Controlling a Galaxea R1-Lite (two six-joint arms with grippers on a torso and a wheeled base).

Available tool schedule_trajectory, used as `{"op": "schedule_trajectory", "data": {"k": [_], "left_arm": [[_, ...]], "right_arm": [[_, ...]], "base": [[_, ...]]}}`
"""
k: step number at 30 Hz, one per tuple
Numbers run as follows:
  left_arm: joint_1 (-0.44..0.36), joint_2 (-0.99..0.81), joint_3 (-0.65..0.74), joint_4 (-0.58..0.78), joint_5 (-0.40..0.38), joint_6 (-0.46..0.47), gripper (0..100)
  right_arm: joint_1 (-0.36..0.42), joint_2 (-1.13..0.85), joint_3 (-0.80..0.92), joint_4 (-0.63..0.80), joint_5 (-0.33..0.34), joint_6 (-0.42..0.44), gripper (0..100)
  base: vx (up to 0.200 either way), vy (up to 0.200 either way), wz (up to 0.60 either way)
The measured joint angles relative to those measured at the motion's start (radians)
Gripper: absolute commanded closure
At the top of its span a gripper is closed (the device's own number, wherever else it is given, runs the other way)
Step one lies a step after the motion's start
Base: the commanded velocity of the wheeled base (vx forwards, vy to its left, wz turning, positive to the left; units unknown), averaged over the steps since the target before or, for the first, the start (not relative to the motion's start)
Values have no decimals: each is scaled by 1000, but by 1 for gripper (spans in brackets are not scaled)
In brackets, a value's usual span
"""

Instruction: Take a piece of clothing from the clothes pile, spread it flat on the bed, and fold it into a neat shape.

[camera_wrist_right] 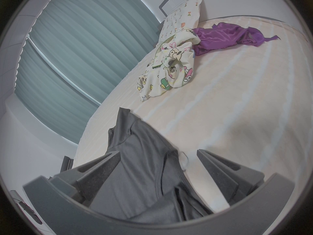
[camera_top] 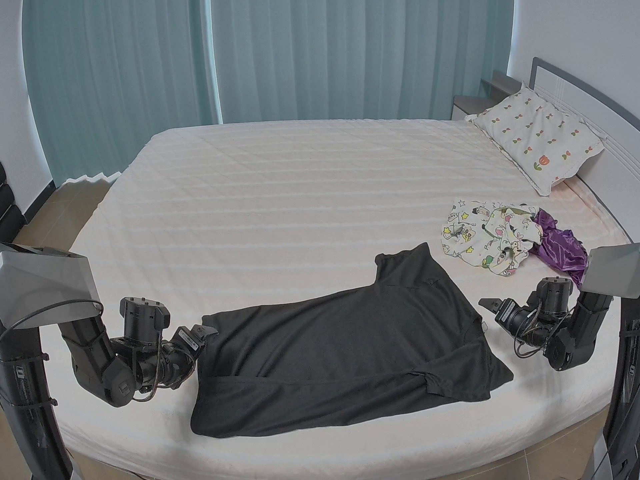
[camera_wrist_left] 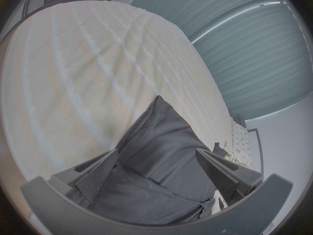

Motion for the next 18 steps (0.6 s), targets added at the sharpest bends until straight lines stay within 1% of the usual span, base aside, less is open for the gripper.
{"op": "schedule_trajectory", "data": {"k": [9, 13, 16, 18], "left_arm": [[-2, 3, -5, -2, 2, 5, 0], [-2, 7, -21, -33, 35, 12, 0], [-1, 11, -36, -65, 62, 47, 0], [-1, 16, -50, -64, 68, 93, 0]], "right_arm": [[3, 5, 3, -9, -1, -1, 0], [9, 7, 5, -9, -1, 0, 0], [12, 9, 6, -9, -1, -1, 0], [14, 10, 5, -9, -1, -1, 0]], "base": [[0, 0, 0], [0, 0, 0], [0, 0, 0], [0, 0, 0]]}}
